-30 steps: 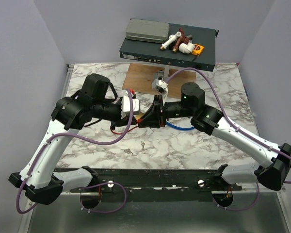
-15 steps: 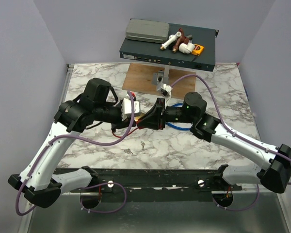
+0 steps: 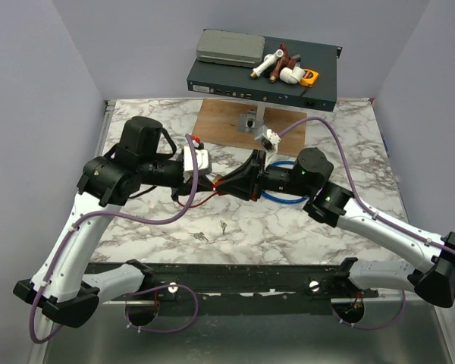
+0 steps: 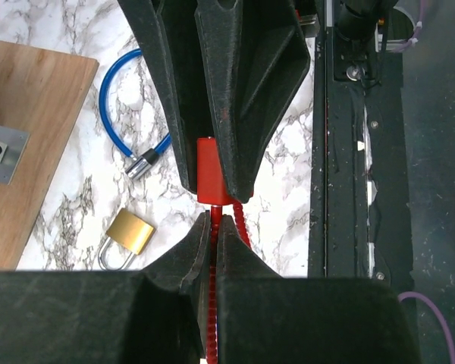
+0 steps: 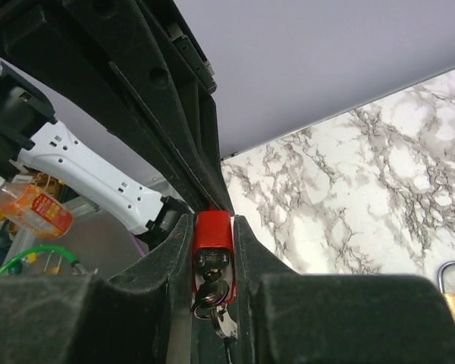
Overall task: Unlock with the key
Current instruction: Unlock the lock.
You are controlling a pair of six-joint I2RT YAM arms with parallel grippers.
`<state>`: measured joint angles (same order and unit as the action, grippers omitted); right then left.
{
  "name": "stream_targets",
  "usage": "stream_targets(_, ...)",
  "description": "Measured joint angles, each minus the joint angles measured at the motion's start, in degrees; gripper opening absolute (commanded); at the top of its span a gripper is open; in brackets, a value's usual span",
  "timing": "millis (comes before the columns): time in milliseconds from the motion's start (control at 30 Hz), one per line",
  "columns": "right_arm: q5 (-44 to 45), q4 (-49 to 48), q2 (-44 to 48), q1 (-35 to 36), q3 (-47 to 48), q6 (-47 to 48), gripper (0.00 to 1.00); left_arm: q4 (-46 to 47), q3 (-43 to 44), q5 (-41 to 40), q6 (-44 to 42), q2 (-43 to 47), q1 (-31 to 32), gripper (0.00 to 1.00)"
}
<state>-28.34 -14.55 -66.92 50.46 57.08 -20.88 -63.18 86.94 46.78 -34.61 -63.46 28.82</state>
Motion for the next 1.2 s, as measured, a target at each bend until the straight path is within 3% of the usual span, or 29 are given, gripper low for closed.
stream_targets(300,0.63,1.18,1.25,0.22,0.09,1.27,0.01,-1.92,1.33,2.08,-1.33,-0.37,-1.2,0.0)
stream_targets(567,-0.81,5.6,-0.76,0.17,3.85,1.64,0.01,-3.78,2.93,-2.29,-0.98,-1.16,2.73,0.0)
stream_targets(667,-1.42,7.06,-2.14,-0.02,5.95,1.44,0.11,-4.04,3.3,-3.58,-0.68,-1.2,2.97,0.0)
stream_targets(833,-1.57,8.46,-2.51,-0.28,7.28,1.42,0.2,-4.04,4.11,-5.16,-0.66,-1.36,3.37,0.0)
stream_targets(967,-1.51,9.38,-2.51,-0.31,8.31,1.42,0.43,-3.82,4.81,-5.84,-0.74,-1.22,3.58,0.0)
stream_targets(1033,-1.14,9.55,-2.34,-0.81,9.35,1.31,0.49,-5.9,4.98,-6.29,-0.74,-1.22,3.58,0.0)
stream_targets(1200,0.74,11.19,-1.66,-1.62,13.81,2.49,0.53,-9.42,4.98,-7.08,-1.16,-1.2,3.56,0.0)
